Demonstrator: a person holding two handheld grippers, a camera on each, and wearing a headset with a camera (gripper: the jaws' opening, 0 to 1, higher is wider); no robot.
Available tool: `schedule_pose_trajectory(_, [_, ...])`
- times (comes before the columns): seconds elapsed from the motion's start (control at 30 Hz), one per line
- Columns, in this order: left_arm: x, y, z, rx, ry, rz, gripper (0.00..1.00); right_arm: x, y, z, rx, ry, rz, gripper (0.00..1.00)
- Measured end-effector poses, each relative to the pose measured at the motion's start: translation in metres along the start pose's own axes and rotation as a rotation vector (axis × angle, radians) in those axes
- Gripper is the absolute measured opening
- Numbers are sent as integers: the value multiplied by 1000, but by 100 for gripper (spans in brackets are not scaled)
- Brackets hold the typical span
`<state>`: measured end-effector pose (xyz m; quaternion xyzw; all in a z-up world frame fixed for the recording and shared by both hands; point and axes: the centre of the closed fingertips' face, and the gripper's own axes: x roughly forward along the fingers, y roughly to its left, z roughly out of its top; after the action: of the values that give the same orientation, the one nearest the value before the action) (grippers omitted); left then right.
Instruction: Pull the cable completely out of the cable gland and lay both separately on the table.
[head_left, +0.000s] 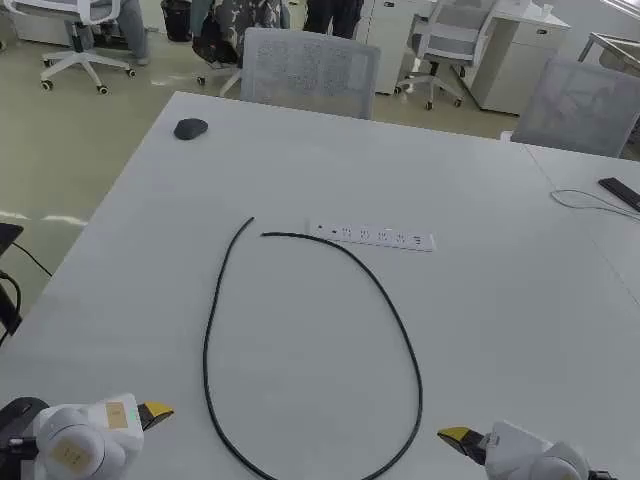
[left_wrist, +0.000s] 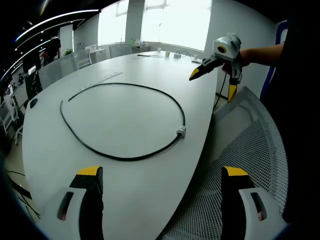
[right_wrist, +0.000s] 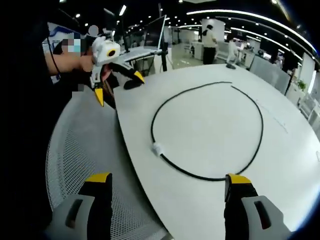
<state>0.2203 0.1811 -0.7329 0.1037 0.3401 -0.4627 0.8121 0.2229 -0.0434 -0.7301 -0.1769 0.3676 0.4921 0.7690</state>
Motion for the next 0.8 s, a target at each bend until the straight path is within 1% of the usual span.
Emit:
schedule_pose_trajectory(0.07, [-1,1,3,-10,-15,1,94,0,0,2,1,-5,0,92])
schedule_pose_trajectory(0.13, [0,2,3,-13,-17,1,94,1,0,2,3,-4,3,92])
schedule_pose_trajectory(0.27, [2,2,3,-10,-12,1,94,4,2,-3,-5,28,10,92])
schedule_pose_trajectory(0.4, [2,0,3,-8,-21,-2,95,4,3,-3,-5,30,14,93])
schedule_pose_trajectory(0.43, [2,0,2,-6,-20,-3,95,4,3,-3,-5,31,15,93])
schedule_pose_trajectory(0.53, [3,-1,-3,4,9,-10,95,4,2,-1,-10,36,9,93])
schedule_pose_trajectory(0.63, [2,-1,0,15,-4,-14,95,2,1,6,-15,26,3,93])
schedule_pose_trajectory(0.73, [1,2,3,7,-15,-7,95,2,0,5,-19,30,-1,93])
schedule_pose_trajectory(0.8, [0,1,5,2,-20,-7,95,2,1,5,-23,33,-2,93])
